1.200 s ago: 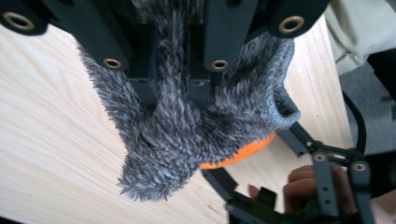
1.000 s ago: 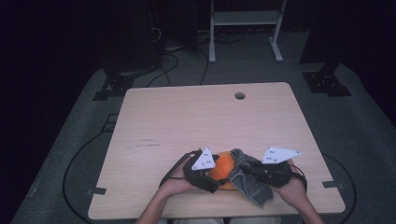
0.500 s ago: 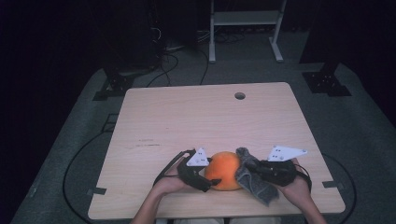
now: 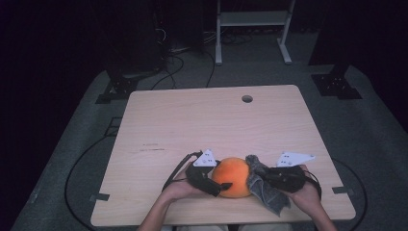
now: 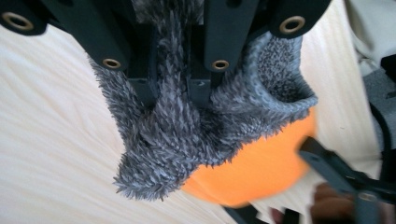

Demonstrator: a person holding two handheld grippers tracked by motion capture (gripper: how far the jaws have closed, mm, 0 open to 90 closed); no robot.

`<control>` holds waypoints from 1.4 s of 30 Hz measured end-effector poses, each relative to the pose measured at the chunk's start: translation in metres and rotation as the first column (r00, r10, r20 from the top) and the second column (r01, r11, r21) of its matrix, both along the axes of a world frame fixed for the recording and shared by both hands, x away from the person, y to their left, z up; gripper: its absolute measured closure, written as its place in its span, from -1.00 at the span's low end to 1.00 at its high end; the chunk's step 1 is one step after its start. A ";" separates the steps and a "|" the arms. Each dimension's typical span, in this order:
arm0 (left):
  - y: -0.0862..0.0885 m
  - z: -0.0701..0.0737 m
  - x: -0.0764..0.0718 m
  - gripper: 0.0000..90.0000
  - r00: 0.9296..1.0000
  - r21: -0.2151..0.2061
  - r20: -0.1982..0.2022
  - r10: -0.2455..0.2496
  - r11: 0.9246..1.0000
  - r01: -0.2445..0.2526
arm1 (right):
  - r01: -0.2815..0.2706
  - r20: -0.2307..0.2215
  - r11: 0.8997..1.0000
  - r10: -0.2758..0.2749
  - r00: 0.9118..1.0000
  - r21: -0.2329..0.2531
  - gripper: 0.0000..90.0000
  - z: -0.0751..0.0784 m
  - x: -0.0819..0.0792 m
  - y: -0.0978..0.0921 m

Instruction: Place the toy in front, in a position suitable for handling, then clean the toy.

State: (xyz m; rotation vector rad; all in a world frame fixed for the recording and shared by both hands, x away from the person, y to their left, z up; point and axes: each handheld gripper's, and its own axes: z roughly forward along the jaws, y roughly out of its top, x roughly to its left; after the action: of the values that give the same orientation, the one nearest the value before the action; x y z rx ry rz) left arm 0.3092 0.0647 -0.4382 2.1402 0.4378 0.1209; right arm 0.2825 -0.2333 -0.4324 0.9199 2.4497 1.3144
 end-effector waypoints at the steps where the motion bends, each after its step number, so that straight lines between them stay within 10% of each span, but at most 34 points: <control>1: 0.000 0.000 -0.001 -0.73 1.000 0.002 0.011 -0.004 1.000 0.004 | 0.002 -0.010 1.000 -0.002 1.000 0.003 0.71 -0.002 0.001 -0.002; 16: -0.003 0.003 -0.007 -0.73 0.994 0.045 0.098 -0.039 0.998 0.035 | -0.011 -0.025 1.000 0.011 1.000 0.029 0.71 -0.006 0.003 0.000; 28: -0.002 0.001 -0.007 -0.73 0.996 0.043 0.087 -0.024 0.999 0.020 | -0.020 -0.022 1.000 0.021 1.000 0.015 0.72 -0.001 0.006 0.002; 36: 0.002 -0.005 -0.008 -0.68 0.996 0.055 0.084 -0.013 0.998 0.009 | -0.054 0.072 0.998 0.053 0.996 0.016 0.73 0.020 -0.006 0.026; 42: 0.007 -0.003 -0.006 -0.56 0.998 0.052 0.059 -0.007 0.999 0.004 | -0.053 0.030 0.997 0.052 0.998 0.062 0.74 0.011 -0.001 0.017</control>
State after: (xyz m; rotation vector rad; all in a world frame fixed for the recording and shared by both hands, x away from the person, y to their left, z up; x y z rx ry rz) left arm 0.3034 0.0719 -0.4416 2.1831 0.3982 0.1939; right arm 0.2812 -0.2162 -0.4214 0.8504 2.4393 1.4195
